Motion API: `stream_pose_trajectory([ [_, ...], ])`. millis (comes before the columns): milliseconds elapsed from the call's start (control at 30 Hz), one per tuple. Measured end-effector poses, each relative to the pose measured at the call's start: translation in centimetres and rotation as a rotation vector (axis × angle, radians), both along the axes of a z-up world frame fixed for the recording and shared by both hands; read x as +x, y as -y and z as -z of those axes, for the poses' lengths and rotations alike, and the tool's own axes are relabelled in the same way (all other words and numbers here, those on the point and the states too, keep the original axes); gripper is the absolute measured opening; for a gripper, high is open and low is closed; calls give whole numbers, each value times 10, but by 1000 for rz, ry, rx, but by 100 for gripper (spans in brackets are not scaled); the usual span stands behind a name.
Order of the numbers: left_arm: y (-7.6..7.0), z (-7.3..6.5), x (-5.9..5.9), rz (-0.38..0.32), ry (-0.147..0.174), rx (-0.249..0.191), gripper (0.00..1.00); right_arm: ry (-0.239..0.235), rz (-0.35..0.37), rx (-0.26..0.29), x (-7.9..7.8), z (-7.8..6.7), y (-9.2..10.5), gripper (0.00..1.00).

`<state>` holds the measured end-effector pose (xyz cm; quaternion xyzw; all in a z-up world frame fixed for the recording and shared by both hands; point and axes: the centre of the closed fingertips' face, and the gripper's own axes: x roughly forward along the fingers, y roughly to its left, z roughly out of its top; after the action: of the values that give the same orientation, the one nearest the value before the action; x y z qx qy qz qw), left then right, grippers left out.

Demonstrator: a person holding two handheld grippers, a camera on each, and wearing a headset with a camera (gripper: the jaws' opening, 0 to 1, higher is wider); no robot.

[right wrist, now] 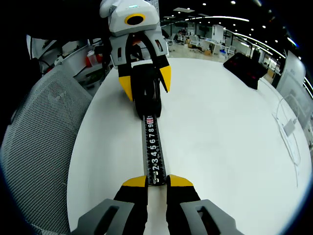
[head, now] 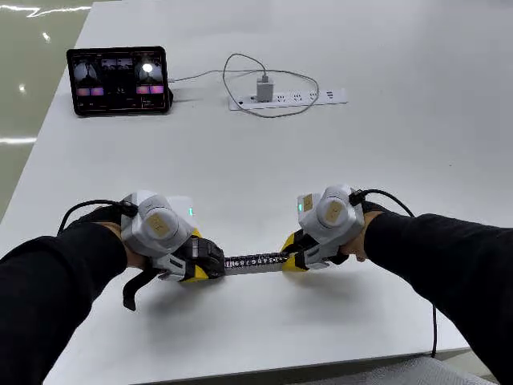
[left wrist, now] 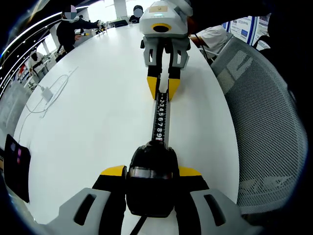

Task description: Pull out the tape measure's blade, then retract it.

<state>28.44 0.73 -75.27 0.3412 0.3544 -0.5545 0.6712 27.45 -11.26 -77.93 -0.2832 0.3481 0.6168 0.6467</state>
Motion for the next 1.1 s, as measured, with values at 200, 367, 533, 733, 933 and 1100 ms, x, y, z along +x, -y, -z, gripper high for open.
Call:
stream_pose_trajectory([
  [200, 0, 0, 0, -2, 0, 3, 32, -1, 3, -8, 1, 1, 6, 10],
  [367, 0, 0, 0, -2, 3, 5, 32, 0, 7, -15, 0, 2, 11, 10],
  [533, 0, 0, 0, -2, 4, 4, 32, 1, 10, -20, 0, 2, 15, 10],
  [733, 1, 1, 0, -2, 2, 4, 32, 2, 18, -19, 0, 2, 19, 10],
  [933, 1, 1, -1, -4, 3, 2, 32, 0, 18, -23, -1, 1, 24, 10],
  [1100, 0, 0, -1, -8, 6, 0, 32, -1, 15, -33, -1, 1, 26, 10],
])
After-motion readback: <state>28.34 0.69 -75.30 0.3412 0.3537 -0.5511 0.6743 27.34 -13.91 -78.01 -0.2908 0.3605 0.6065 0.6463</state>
